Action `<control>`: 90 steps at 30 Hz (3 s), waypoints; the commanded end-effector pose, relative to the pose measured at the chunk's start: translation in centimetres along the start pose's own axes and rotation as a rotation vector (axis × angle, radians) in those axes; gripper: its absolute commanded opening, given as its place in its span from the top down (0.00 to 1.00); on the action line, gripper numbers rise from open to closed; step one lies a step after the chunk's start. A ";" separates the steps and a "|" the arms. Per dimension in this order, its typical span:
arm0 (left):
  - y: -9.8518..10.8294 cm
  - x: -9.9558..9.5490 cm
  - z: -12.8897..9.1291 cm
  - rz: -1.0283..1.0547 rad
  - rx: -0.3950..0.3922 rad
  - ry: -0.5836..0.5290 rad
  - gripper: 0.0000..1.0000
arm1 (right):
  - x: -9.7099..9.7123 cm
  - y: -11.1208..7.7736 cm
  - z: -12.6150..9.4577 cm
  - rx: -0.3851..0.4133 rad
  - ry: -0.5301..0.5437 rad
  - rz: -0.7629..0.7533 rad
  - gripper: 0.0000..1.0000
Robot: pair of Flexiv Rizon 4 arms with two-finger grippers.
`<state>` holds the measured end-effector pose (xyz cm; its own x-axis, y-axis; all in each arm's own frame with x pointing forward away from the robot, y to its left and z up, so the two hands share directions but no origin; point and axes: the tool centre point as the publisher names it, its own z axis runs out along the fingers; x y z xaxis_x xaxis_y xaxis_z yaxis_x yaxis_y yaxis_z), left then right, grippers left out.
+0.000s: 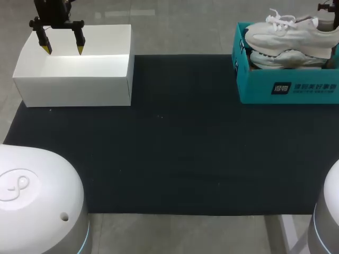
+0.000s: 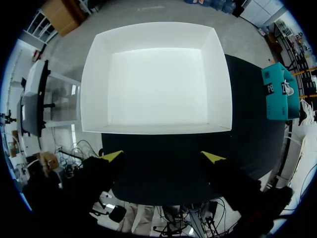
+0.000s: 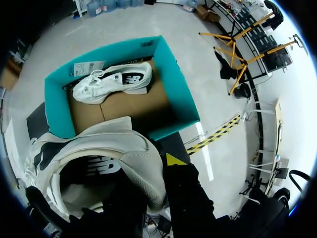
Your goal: Take the shoe out of the shoebox, open the shoe tongue, remove and reinsert the insole, then place the shoe into the shoebox
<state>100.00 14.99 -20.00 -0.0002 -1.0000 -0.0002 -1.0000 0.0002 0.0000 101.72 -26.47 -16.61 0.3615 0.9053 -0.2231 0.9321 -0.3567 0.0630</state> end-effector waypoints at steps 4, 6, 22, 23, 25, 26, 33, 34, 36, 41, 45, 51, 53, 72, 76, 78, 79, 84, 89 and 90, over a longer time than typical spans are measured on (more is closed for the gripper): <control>0.0 0.0 0.0 0.000 0.000 0.000 0.00 | 2.3 -4.6 -0.5 -0.059 0.006 0.004 1.00; 0.0 0.0 0.0 0.000 0.000 0.000 0.00 | 3.4 -5.7 -0.6 -0.061 0.019 -0.004 1.00; 0.0 0.0 0.0 0.000 0.000 0.000 0.00 | 11.2 -14.3 -0.5 -0.036 0.031 -0.052 1.00; 0.0 0.0 0.0 0.000 0.000 0.000 0.00 | 11.5 -14.8 -0.5 -0.032 0.035 -0.052 1.00; 0.0 0.0 0.0 0.000 0.000 0.000 0.00 | 12.2 -15.8 -0.4 -0.024 0.040 -0.055 1.00; 0.0 0.0 0.0 0.000 0.000 0.000 0.00 | 12.6 -16.4 -0.3 -0.019 0.043 -0.056 1.00; 0.0 0.0 0.0 0.000 0.000 0.000 0.00 | 15.3 -20.3 0.1 0.005 0.039 -0.056 1.00; 0.0 0.0 0.0 0.000 0.000 0.000 0.00 | 15.7 -20.8 0.2 0.012 0.061 -0.055 1.00; 0.0 0.0 0.0 0.000 0.000 0.000 0.00 | 16.5 -21.9 0.3 0.019 0.072 -0.052 1.00; 0.0 0.0 0.0 0.000 0.000 0.000 0.00 | 18.6 -24.7 0.8 0.025 0.033 -0.036 1.00; 0.0 0.0 0.0 0.000 0.000 0.000 0.00 | 19.6 -26.6 1.8 0.028 0.072 -0.068 1.00; 0.0 0.0 0.0 0.000 0.000 0.000 0.00 | 20.5 -28.5 3.8 0.025 0.113 -0.094 1.00; 0.0 0.0 0.0 0.000 0.000 0.000 0.00 | 20.5 -29.1 4.4 0.026 0.135 -0.097 1.00; 0.0 0.0 0.0 0.000 0.000 0.000 0.00 | 21.1 -32.8 12.0 0.083 -0.028 -0.079 1.00; 0.0 0.0 0.0 0.000 0.000 0.000 0.00 | 21.5 -33.0 13.8 0.087 -0.034 -0.069 1.00; 0.0 0.0 0.0 0.000 0.000 0.000 0.00 | 21.6 -33.1 14.8 0.099 -0.062 -0.057 1.00; 0.0 0.0 0.0 0.000 0.000 0.000 0.00 | 21.5 -33.1 15.1 0.102 -0.059 -0.051 1.00; 0.0 0.0 0.0 0.000 0.000 0.000 0.00 | 21.5 -32.9 15.8 0.096 -0.069 -0.027 1.00; 0.0 0.0 0.0 0.000 0.000 0.000 0.00 | 21.0 -33.1 15.6 0.101 -0.083 -0.002 0.00; 0.0 0.0 0.0 0.000 0.000 0.000 0.00 | 20.7 -33.1 15.3 0.099 -0.084 0.004 0.00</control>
<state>100.00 14.99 -20.01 0.0000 -1.0000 -0.0001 -1.0000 0.0000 0.0001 78.16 0.67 -38.55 0.3539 0.8842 -0.3049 0.9237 -0.3816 -0.0347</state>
